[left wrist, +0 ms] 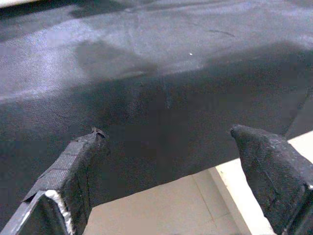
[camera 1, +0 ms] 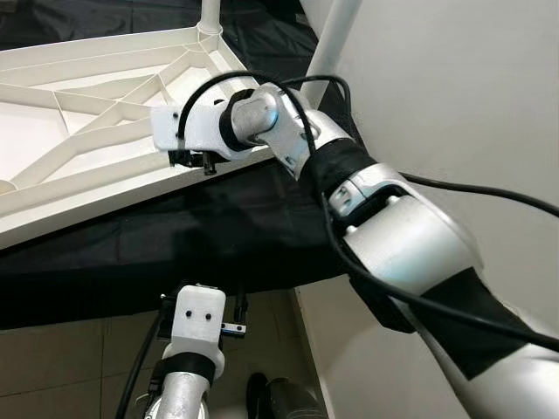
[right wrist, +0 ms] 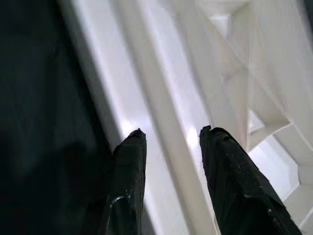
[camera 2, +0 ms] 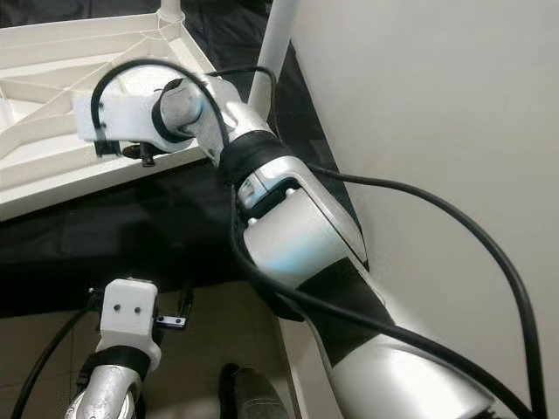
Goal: Building children table
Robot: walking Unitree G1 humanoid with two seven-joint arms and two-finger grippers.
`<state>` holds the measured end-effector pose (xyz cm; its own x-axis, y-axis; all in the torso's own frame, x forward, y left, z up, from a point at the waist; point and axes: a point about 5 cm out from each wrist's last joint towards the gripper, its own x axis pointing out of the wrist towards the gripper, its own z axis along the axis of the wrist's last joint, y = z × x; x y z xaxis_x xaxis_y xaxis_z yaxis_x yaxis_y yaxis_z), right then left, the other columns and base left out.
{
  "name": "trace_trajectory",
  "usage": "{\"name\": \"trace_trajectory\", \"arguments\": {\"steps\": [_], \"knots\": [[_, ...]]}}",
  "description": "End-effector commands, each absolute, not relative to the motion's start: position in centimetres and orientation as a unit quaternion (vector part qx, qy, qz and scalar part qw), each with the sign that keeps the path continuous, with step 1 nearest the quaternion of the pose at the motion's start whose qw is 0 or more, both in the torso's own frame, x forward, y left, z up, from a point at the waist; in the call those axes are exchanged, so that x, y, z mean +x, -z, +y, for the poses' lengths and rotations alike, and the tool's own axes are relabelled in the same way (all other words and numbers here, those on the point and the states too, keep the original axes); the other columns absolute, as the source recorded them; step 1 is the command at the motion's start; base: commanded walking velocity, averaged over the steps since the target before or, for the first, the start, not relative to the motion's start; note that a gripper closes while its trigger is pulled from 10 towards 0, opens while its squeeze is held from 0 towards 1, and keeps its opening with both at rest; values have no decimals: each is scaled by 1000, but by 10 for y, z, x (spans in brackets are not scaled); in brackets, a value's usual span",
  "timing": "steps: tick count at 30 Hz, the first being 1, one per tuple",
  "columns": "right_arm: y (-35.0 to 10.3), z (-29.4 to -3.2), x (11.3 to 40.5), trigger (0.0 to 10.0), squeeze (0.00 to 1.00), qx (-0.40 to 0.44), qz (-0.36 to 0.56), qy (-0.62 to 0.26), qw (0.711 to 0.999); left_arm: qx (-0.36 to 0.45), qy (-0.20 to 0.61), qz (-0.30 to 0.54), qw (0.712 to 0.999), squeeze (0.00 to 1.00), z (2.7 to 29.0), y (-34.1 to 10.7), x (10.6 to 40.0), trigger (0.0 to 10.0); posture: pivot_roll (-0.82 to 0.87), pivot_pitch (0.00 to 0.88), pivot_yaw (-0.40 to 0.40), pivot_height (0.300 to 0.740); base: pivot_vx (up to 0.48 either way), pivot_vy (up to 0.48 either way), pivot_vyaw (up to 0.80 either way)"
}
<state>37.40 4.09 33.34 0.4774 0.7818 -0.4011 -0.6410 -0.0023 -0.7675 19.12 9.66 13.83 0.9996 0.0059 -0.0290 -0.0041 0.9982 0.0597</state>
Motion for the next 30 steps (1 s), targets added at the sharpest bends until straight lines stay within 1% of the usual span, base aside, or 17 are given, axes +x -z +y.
{"name": "trace_trajectory", "arguments": {"steps": [1, 2, 3, 4, 5, 6, 10, 11, 14, 15, 16, 18, 24, 25, 26, 28, 30], "knots": [[-329, 33, 379, 10000, 0, -462, -73, -498, 730, -24, 31, 21, 999, 0, 68, -141, 186, 10000, -80, 201, -240, 734, 0, 0, 0], [-329, 28, 380, 10000, 0, -385, -74, -520, 759, -23, 30, 19, 999, 0, 70, -142, 187, 10000, -74, 198, -226, 734, 0, 0, 0], [-329, 28, 380, 10000, 0, -385, -74, -520, 759, -23, 30, 19, 999, 0, 70, -142, 187, 10000, -74, 198, -226, 734, 0, 0, 0], [-330, 21, 384, 10000, 0, -307, -81, -520, 793, -21, 29, 17, 999, 0, 71, -142, 187, 10000, -75, 198, -216, 734, 0, 0, 0], [-330, 16, 386, 10000, 0, -253, -85, -519, 812, -19, 28, 16, 999, 0, 72, -141, 188, 10000, -75, 198, -216, 734, 0, 0, 0], [-329, 6, 389, 10000, 0, -202, -103, -510, 830, -15, 25, 15, 999, 0, 75, -141, 188, 10000, -74, 188, -195, 734, 0, 0, 0], [-328, -4, 393, 10000, 0, -172, -125, -497, 842, -11, 21, 14, 1000, 0, 78, -141, 189, 10000, -74, 188, -195, 734, 0, 0, 0], [-321, -16, 398, 10000, 0, -125, -122, -476, 862, -8, 18, 13, 1000, 0, 82, -140, 190, 10000, -75, 175, -151, 734, 0, 0, 0], [-294, -49, 407, 10000, 0, -13, -117, -418, 901, 2, 12, 12, 1000, 0, 90, -137, 192, 10000, -57, 162, -137, 734, 0, 0, 0], [-294, -49, 407, 10000, 0, -13, -117, -418, 901, 2, 12, 12, 1000, 0, 90, -137, 192, 10000, -57, 162, -137, 734, 0, 0, 0], [-286, -55, 408, 10000, 0, 10, -113, -405, 907, 5, 11, 12, 1000, 0, 92, -136, 192, 10000, -56, 158, -131, 734, 0, 0, 0], [-268, -67, 405, 10000, 0, 47, -123, -393, 910, 11, 9, 14, 1000, 0, 96, -134, 192, 10000, -60, 150, -115, 734, 0, 0, 0], [-243, -74, 392, 10000, 0, 58, -133, -377, 915, 20, 4, 15, 1000, 0, 102, -132, 193, 10000, -49, 132, -97, 734, 0, 0, 0], [-228, -77, 385, 10000, 0, 58, -130, -361, 922, 25, 1, 15, 1000, 0, 105, -131, 194, 10000, -48, 118, -85, 734, 0, 0, 0], [-228, -77, 385, 10000, 0, 58, -130, -361, 922, 25, 1, 15, 1000, 0, 105, -131, 194, 10000, -48, 118, -85, 734, 0, 0, 0], [-201, -81, 371, 10000, 0, 50, -115, -329, 936, 31, -3, 16, 999, 0, 109, -130, 195, 10000, -43, 117, -82, 734, 0, 0, 0], [-189, -83, 365, 10000, 0, 54, -98, -311, 944, 34, -7, 17, 999, 0, 112, -130, 196, 10000, -44, 122, -84, 734, 0, 0, 0]]}}
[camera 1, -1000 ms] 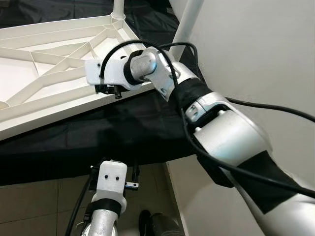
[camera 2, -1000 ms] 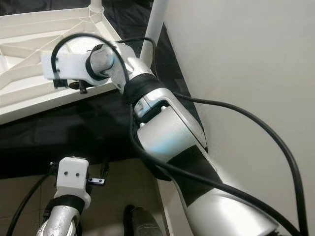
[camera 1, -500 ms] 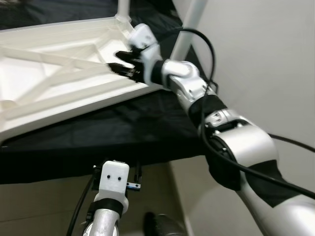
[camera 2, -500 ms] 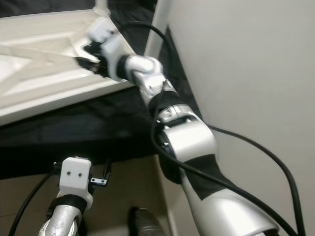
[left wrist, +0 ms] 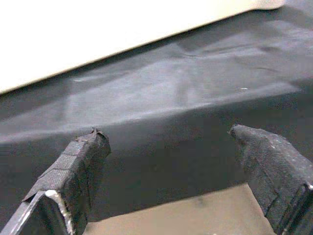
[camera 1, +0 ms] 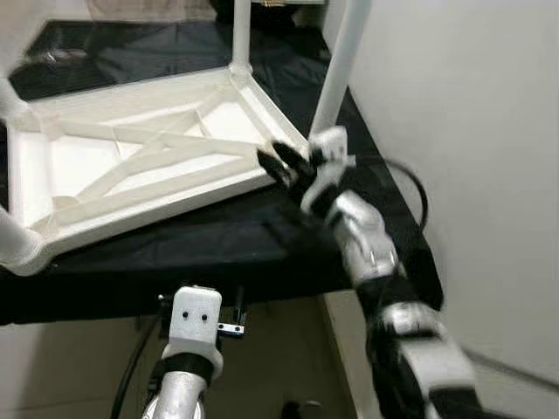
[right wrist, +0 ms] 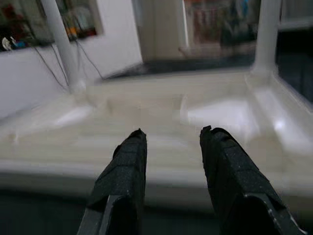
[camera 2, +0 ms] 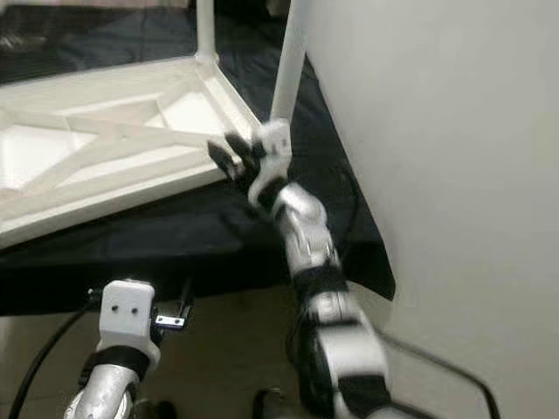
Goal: Building children table
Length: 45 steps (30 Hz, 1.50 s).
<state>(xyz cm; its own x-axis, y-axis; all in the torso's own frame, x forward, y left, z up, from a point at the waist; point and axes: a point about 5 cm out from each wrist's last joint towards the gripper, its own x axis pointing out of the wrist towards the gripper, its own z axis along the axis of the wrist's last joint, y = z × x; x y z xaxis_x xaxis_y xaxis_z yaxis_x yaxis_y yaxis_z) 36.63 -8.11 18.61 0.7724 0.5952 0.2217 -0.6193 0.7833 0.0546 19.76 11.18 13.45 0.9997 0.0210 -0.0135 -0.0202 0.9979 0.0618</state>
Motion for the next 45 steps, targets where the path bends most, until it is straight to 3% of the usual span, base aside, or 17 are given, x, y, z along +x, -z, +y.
{"name": "trace_trajectory", "arguments": {"steps": [1, 8, 23, 32, 35, 40, 45], "knots": [[-189, -83, 365, 10000, 0, 54, -98, -311, 944, 34, -7, 17, 999, 0, 112, -130, 196, 10000, -44, 122, -84, 734, 0, 0, 0], [-172, -84, 349, 10000, 0, 36, -88, -278, 956, 26, -31, 22, 999, 0, 124, -130, 191, 10000, -11, 118, -72, 734, 0, 0, 0], [-157, -94, 333, 10000, 0, 44, -45, -217, 974, 21, -25, 34, 999, 0, 124, -124, 196, 10000, -28, 147, -65, 734, 0, 433, 0], [-161, -101, 351, 10000, 0, 89, 28, -103, 990, 21, -34, 41, 998, 0, 124, -123, 194, 10000, -26, 151, -74, 734, 0, 412, 0], [-167, -101, 353, 10000, 0, 89, 22, -122, 988, 20, -34, 41, 998, 0, 123, -123, 193, 10000, -24, 149, -73, 734, 0, 0, 0], [-175, -95, 346, 10000, 0, 69, 3, -230, 971, 19, -33, 43, 998, 0, 122, -123, 190, 10000, -21, 139, -81, 734, 0, 0, 0], [-179, -97, 344, 10000, 0, 71, -2, -236, 969, 18, -33, 45, 998, 0, 121, -123, 189, 10000, -21, 139, -81, 734, 0, 0, 0]]}}
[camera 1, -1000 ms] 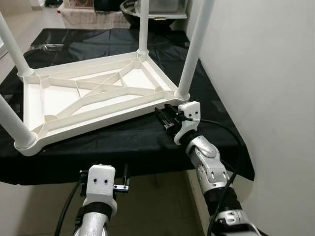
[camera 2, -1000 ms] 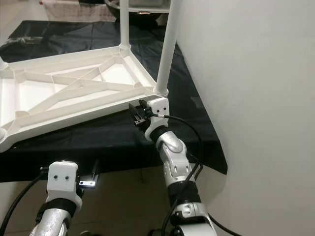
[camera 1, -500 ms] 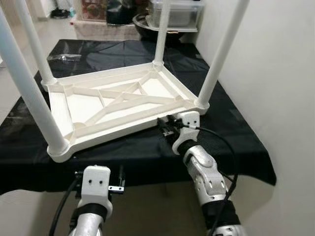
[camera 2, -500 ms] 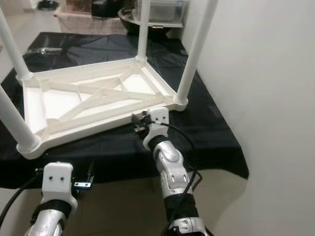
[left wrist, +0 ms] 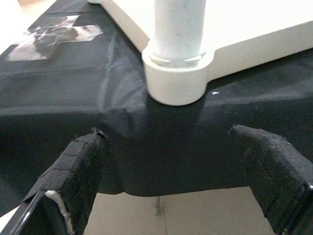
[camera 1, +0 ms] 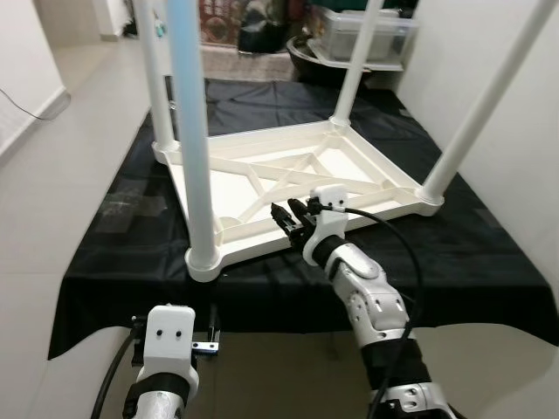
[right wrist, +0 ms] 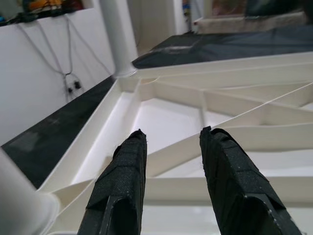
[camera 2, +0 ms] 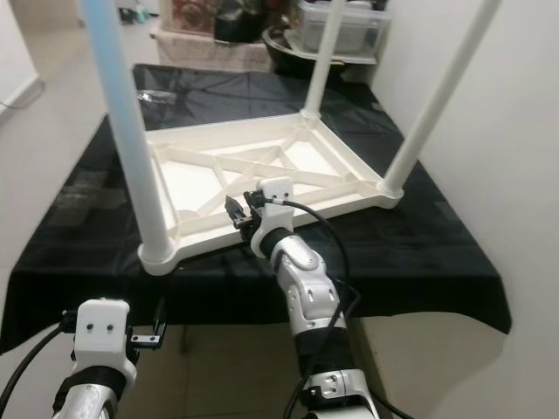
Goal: Building children table
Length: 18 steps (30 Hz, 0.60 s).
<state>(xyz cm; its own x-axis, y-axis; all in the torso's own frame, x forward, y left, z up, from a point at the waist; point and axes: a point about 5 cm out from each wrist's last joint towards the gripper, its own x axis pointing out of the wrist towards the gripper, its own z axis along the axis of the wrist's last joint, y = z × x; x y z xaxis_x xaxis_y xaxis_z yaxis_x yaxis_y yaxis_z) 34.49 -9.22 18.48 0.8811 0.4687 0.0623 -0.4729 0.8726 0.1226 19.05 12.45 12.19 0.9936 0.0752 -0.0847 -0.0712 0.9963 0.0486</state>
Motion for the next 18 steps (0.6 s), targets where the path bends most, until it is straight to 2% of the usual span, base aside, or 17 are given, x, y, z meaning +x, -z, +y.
{"name": "trace_trajectory", "arguments": {"steps": [1, 4, 6, 7, 10, 13, 17, 18], "knots": [[-176, -102, 339, 10000, 0, 65, 2, -252, 965, 18, -33, 45, 998, 0, 121, -123, 189, 10000, -21, 134, -83, 734, 0, 0, 0], [-172, -109, 333, 10000, 0, 57, 9, -274, 960, 18, -32, 45, 998, 0, 120, -123, 189, 10000, -21, 134, -83, 734, 0, 0, 0], [-161, -112, 322, 10000, 0, 59, 46, -332, 940, 19, -31, 45, 998, 0, 120, -123, 188, 10000, -26, 130, -79, 734, 0, 0, 0], [-153, -117, 311, 10000, 0, 65, 74, -384, 918, 18, -30, 44, 998, 0, 121, -125, 187, 10000, -27, 127, -80, 734, 0, 0, 0], [-152, -121, 307, 10000, 0, 66, 76, -406, 908, 27, -29, 46, 998, 0, 124, -125, 186, 10000, -26, 129, -77, 734, 0, 0, 0], [-166, -122, 301, 10000, 0, 101, 64, -451, 885, 31, -35, 46, 998, 0, 131, -125, 185, 10000, -21, 133, -69, 734, 0, 0, 0], [-181, -119, 303, 10000, 0, 115, 31, -451, 884, 30, -39, 48, 998, 0, 134, -124, 184, 10000, -19, 137, -63, 734, 0, 0, 0], [-186, -116, 305, 10000, 1000, 116, 19, -447, 887, 30, -39, 48, 998, 0, 134, -124, 184, 10000, -21, 138, -61, 734, 0, 0, 0]]}}
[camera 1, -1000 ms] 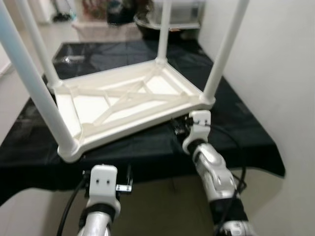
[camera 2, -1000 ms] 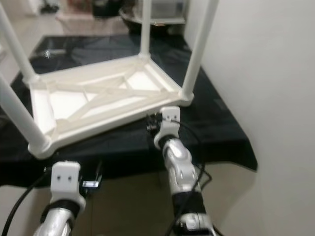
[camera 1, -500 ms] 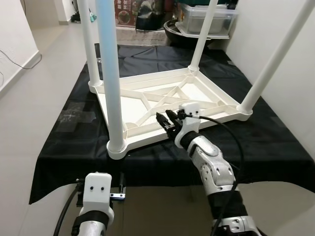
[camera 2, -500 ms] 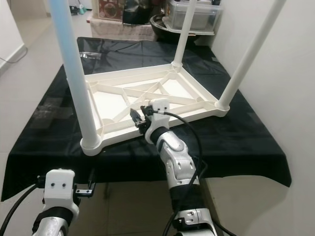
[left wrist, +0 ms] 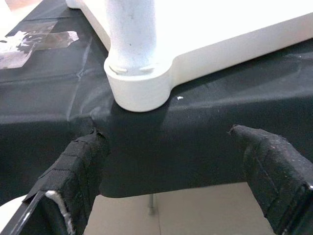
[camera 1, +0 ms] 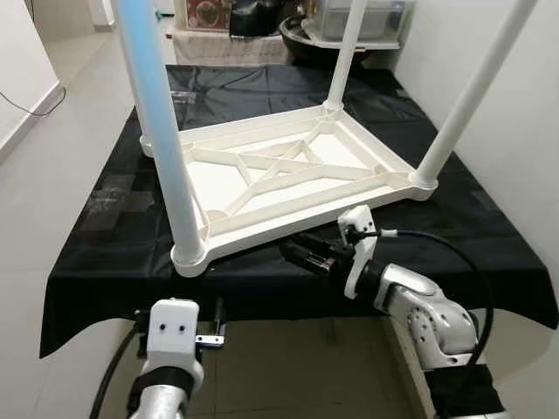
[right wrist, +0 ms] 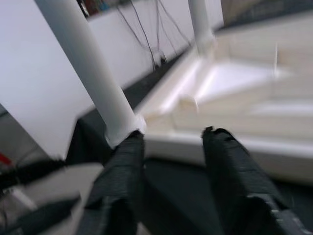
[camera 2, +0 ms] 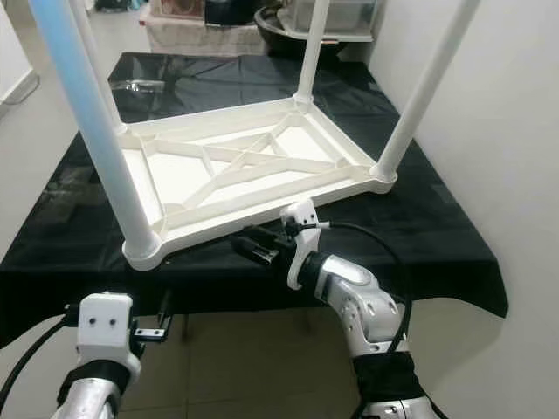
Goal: Building children table
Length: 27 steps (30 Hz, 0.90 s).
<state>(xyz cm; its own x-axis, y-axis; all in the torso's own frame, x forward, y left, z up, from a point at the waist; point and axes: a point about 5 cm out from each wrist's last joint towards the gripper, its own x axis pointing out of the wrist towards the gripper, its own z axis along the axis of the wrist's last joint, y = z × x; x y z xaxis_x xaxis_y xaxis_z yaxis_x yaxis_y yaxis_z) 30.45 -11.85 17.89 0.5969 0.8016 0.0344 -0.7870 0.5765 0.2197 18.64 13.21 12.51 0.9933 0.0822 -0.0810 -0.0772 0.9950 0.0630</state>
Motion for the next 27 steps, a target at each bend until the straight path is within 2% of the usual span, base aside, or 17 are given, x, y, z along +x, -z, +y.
{"name": "trace_trajectory", "arguments": {"steps": [1, 7, 8, 14, 15, 17, 18, 23, 24, 27], "knots": [[-190, -114, 306, 10000, 1000, 116, 13, -446, 887, 30, -40, 48, 998, 0, 134, -124, 184, 10000, -21, 138, -61, 734, 0, 0, 0], [-203, -98, 308, 10000, 1000, 106, -2, -453, 885, 32, -39, 49, 998, 0, 133, -124, 184, 10000, -21, 138, -61, 734, 0, 0, 0], [-209, -89, 308, 10000, 0, 95, -13, -460, 883, 32, -39, 49, 998, 0, 133, -125, 184, 10000, -10, 141, -59, 734, 0, 0, 0], [-225, -72, 308, 10000, 0, 91, -41, -465, 879, 32, -41, 50, 997, 0, 135, -124, 184, 10000, -4, 143, -61, 734, 0, 0, 0], [-234, -60, 309, 10000, 43, 85, -61, -456, 884, 31, -42, 51, 997, 0, 135, -124, 183, 10000, -6, 152, -61, 734, 0, 0, 0], [-240, -52, 310, 10000, 43, 79, -75, -449, 887, 31, -43, 51, 997, 0, 136, -124, 183, 10000, -6, 152, -61, 734, 0, 0, 0], [-242, -41, 311, 10000, 1000, 76, -85, -447, 887, 30, -43, 49, 997, 0, 136, -124, 182, 10000, -11, 157, -60, 734, 0, 0, 0], [-241, -25, 314, 10000, 1000, 62, -92, -440, 891, 28, -45, 46, 998, 0, 136, -125, 182, 10000, -7, 156, -61, 734, 0, 0, 0], [-240, -10, 315, 10000, 0, 72, -86, -455, 883, 29, -50, 50, 997, 0, 137, -125, 178, 10000, 13, 163, -77, 734, 0, 0, 0], [-241, 5, 312, 10000, 0, 100, -79, -484, 866, 31, -54, 54, 997, 0, 138, -124, 175, 10000, 16, 164, -80, 734, 0, 0, 0]]}}
